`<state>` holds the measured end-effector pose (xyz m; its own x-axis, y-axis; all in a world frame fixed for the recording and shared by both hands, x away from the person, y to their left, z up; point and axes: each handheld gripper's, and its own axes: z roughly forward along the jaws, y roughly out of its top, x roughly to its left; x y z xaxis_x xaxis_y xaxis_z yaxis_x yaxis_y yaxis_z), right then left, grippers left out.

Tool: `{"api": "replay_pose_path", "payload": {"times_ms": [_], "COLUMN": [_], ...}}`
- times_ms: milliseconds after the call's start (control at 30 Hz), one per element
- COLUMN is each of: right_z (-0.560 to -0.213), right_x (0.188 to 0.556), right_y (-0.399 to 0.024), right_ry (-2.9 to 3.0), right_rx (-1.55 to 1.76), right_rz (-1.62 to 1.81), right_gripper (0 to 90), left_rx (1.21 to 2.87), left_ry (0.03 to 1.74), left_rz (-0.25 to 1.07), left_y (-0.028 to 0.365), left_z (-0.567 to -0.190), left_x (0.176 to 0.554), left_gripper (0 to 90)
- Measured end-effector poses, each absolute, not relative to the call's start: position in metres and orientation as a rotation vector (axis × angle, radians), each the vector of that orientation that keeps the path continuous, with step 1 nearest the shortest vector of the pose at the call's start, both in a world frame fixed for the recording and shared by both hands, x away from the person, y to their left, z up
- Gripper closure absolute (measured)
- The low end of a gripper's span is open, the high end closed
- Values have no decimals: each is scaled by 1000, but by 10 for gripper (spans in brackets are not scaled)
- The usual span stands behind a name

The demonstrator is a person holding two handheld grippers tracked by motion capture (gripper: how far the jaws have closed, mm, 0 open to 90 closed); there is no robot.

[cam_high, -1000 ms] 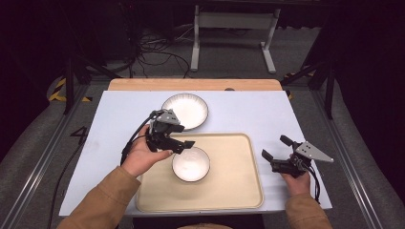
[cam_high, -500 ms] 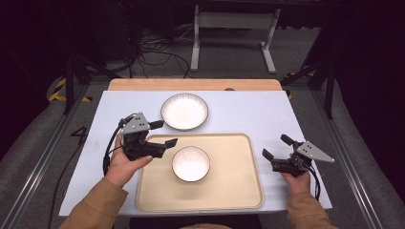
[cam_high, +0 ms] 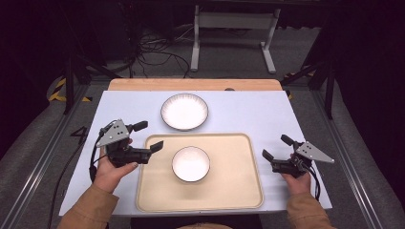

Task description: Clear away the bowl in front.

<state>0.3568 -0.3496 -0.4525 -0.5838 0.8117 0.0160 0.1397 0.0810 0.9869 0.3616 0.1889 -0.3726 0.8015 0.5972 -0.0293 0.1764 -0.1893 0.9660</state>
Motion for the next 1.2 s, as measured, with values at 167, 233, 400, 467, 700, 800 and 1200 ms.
{"api": "replay_pose_path", "payload": {"times_ms": [167,233,400,467,700,800,1200], "right_z": [-452,-452,-451,-451,-451,-451,-451], "right_x": [356,355,354,354,354,354,353], "right_y": [-350,-350,-347,-347,-348,-348,-349], "right_ry": [1794,1790,1808,1808,1796,1796,1793], "right_rx": [927,915,869,865,866,862,861], "right_rz": [1543,1541,1528,1526,1524,1527,1544], "right_gripper": [0,0,0,0,0,0,0], "left_rx": [1725,1716,1700,1702,1706,1715,1764], "left_ry": [636,655,687,695,744,758,785], "left_rz": [426,426,430,434,440,444,426], "left_y": [203,210,221,223,234,236,240], "left_z": [-379,-382,-389,-391,-407,-413,-435], "left_x": [357,356,353,353,354,354,354], "left_gripper": [118,118,119,118,118,118,110]}}
